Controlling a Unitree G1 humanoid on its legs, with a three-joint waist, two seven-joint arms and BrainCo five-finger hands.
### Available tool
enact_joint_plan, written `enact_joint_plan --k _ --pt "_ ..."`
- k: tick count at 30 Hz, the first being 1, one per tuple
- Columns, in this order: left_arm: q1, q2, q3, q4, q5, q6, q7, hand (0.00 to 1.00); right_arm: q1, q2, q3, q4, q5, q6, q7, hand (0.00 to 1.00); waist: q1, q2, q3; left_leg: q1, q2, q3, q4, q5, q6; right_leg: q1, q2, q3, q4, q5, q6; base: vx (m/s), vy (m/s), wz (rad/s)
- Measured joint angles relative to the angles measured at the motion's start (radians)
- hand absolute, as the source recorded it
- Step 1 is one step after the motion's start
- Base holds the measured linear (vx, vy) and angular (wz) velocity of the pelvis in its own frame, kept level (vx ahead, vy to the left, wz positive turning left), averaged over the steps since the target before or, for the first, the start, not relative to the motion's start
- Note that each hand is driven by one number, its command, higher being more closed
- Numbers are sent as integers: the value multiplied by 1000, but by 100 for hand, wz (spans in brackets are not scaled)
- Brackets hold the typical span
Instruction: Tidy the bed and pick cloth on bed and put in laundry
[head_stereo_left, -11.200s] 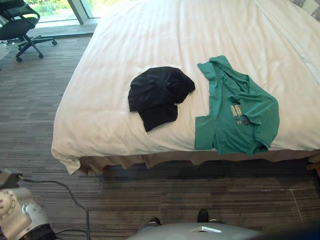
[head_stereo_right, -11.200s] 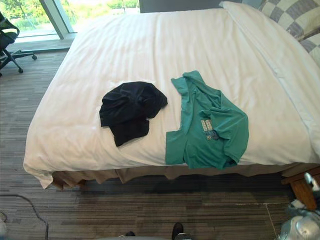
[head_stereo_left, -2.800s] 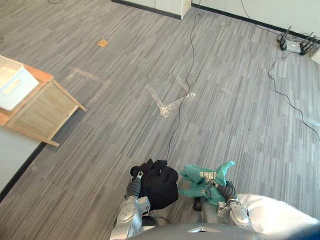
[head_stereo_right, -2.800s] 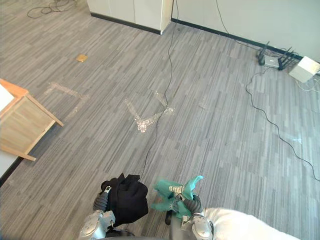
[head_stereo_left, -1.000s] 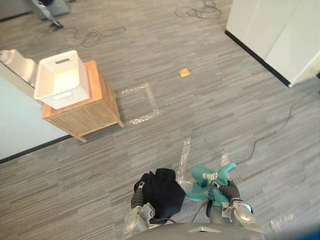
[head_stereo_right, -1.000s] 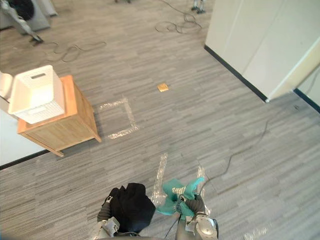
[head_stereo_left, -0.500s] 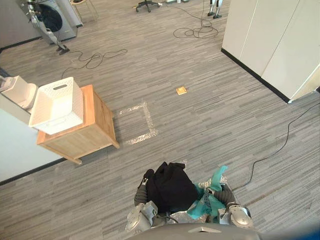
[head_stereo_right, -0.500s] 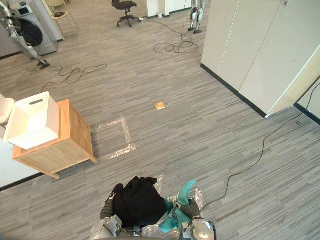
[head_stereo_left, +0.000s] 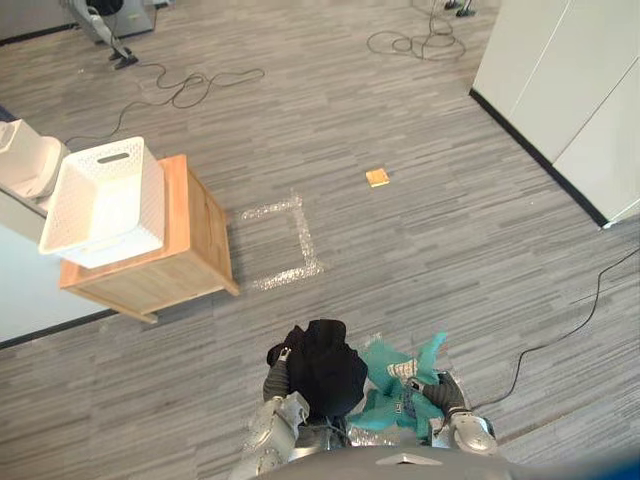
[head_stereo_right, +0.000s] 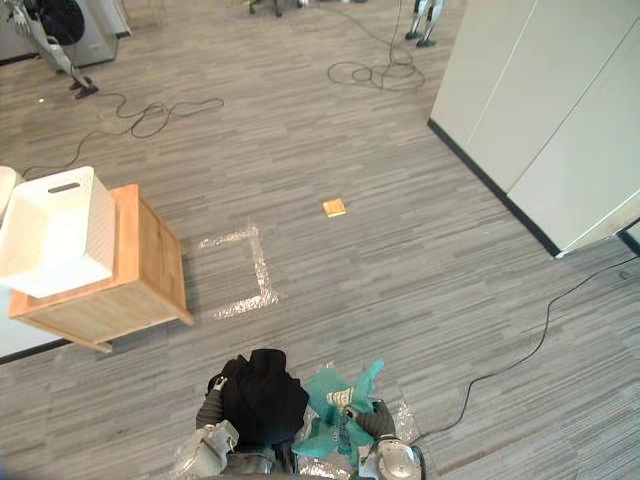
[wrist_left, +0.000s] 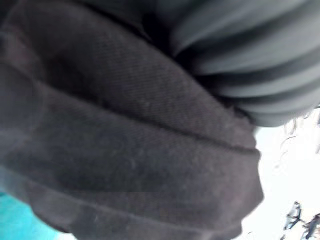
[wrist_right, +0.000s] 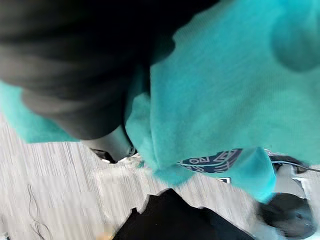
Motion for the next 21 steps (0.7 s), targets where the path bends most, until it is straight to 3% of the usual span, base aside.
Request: enact_joint_plan --k 1,2,3,4,5,7,10,11,12,13,14,15,17,18,19,20,21 --pt "0 8 -3 -3 11 0 -1 100 7 0 0 -4 0 0 1 100 0 -8 -4 12 -12 -6 -8 -1 1 -33 -20 1 81 19 24 255 45 52" --pt "-2 21 -3 -2 36 1 -2 100 14 6 -1 -11 0 0 4 100 -4 -30 -3 38 -29 -39 -9 -5 7 -78 -59 -10 216 101 31 322 28 81" --pt "3 28 -2 -2 43 8 -1 100 32 7 -6 -18 0 0 5 100 -24 -26 -2 64 -25 -84 -2 -12 20 -110 -93 -60 323 167 5 352 13 98" --pt "6 29 -1 -2 49 10 -1 100 37 11 -7 -24 0 -1 4 100 -33 -30 -3 76 -20 -109 -1 -15 22 -118 -112 -100 362 139 -23 393 -13 99" --pt "7 28 1 -2 67 16 -1 100 41 15 -7 -44 -1 -1 4 100 -35 -32 -5 95 -4 -144 -6 -20 21 -152 -132 -159 411 59 -69 359 -44 84" --pt "9 27 4 -2 77 18 -2 100 51 14 -10 -80 -1 -2 6 100 -38 -26 -3 119 34 -189 -23 -21 19 -216 -110 -195 386 -10 -89 320 -83 71" --pt "14 26 27 0 81 21 -1 100 46 16 -15 -99 0 -16 5 100 -41 -10 7 160 97 -198 -9 -16 9 -279 -14 -169 122 -45 -78 309 -190 53" --pt "20 26 39 4 87 21 -1 100 46 16 -18 -101 0 -20 4 100 -46 -8 8 175 114 -199 2 -21 -23 -280 22 -135 -39 -33 -72 363 -292 48" --pt "22 27 43 4 89 20 -1 100 47 17 -18 -103 0 -20 4 100 -50 -8 8 185 122 -200 5 -35 -47 -280 49 -98 -180 17 -82 465 -392 56" --pt "22 27 49 4 98 20 -2 100 51 18 -18 -109 1 -20 4 100 -53 -15 6 190 124 -200 9 -57 -85 -278 65 -55 -323 126 -89 492 -392 42" --pt "1 0 58 45 104 28 1 100 29 4 -33 -113 2 -20 3 100 -51 37 6 191 171 -191 10 -79 -125 -242 116 -69 -353 196 -120 419 -349 31" --pt "-4 -14 66 31 106 29 -4 100 -1 4 -55 -114 2 -19 -5 100 -53 49 17 177 177 -157 0 -50 -148 -260 121 -68 -329 178 -132 287 -243 16" --pt "-12 -29 66 29 107 27 -5 100 -14 8 -66 -116 2 -18 -6 100 -65 59 28 202 184 -130 -33 -1 -140 -323 106 -54 -173 142 -134 163 -190 22" --pt "-28 -40 69 30 110 25 -8 100 -9 6 -60 -117 2 -18 -4 100 -78 61 41 228 198 -142 -42 8 -148 -371 102 -26 -125 60 -113 135 -232 49" --pt "-18 -25 80 30 115 21 -9 100 3 20 -38 -119 2 -17 -3 100 -80 26 35 239 186 -146 -44 -4 -165 -352 95 7 -192 92 -122 97 -236 52" --pt "-27 -22 78 49 117 25 -9 100 3 20 -36 -144 2 -16 -2 100 -86 61 28 251 224 -158 -56 -18 -179 -343 129 -21 -178 67 -137 109 -225 31" --pt "-28 -24 76 44 119 24 -12 100 4 16 -38 -158 2 -18 1 100 -85 70 21 243 239 -161 -44 -16 -178 -349 140 -30 -167 47 -142 145 -265 15"
